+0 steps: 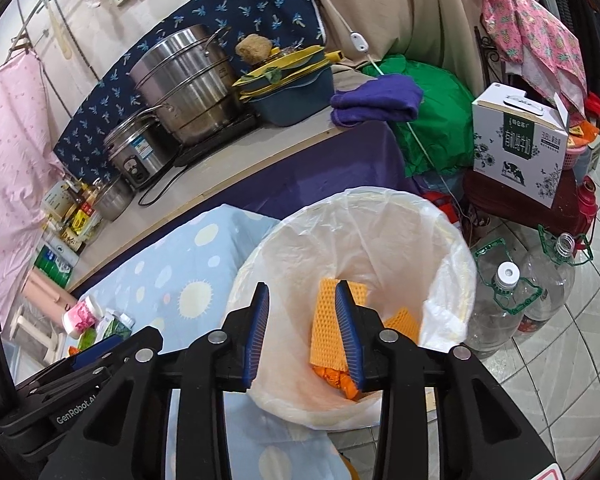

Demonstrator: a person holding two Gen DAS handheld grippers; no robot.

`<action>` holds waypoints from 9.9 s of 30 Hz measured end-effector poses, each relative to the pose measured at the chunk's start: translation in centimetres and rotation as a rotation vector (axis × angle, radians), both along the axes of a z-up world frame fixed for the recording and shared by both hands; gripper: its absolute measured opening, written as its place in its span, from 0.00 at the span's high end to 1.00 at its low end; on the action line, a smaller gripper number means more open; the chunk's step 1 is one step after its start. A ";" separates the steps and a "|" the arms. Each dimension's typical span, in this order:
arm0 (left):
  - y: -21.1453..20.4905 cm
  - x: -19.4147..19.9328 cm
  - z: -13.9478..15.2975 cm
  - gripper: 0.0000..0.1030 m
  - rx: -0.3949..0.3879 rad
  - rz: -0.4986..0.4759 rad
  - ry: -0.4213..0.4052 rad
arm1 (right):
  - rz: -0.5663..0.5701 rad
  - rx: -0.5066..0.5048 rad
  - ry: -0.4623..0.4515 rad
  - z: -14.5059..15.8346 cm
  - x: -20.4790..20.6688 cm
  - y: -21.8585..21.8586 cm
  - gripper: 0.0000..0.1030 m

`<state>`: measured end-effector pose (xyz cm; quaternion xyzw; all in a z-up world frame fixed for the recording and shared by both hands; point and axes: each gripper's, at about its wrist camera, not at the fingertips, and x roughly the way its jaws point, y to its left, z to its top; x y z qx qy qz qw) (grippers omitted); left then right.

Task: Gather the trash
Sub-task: 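Grasp the green milk carton with the right tool while the left tool grasps the orange bag, then carry the carton and bag over the bin and open both tools to drop them, then move both open tools back over the table toward the pink paper cup, then grasp the pink paper cup by its rim with the right tool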

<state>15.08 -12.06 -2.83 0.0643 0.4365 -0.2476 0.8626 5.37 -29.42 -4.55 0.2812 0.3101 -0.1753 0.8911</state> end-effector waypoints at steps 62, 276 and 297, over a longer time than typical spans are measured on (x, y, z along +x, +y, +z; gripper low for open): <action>36.9 10.9 -7.1 0.17 -0.027 0.703 0.137 | 0.292 -0.018 0.301 -7.7 25.6 33.1 0.34; 34.1 9.6 -4.8 0.12 0.030 0.668 0.079 | 0.518 -0.121 0.087 -0.7 19.7 29.7 0.33; 37.9 14.7 -5.4 0.12 -0.004 0.719 0.083 | 0.614 -0.140 0.059 -2.3 29.8 33.8 0.18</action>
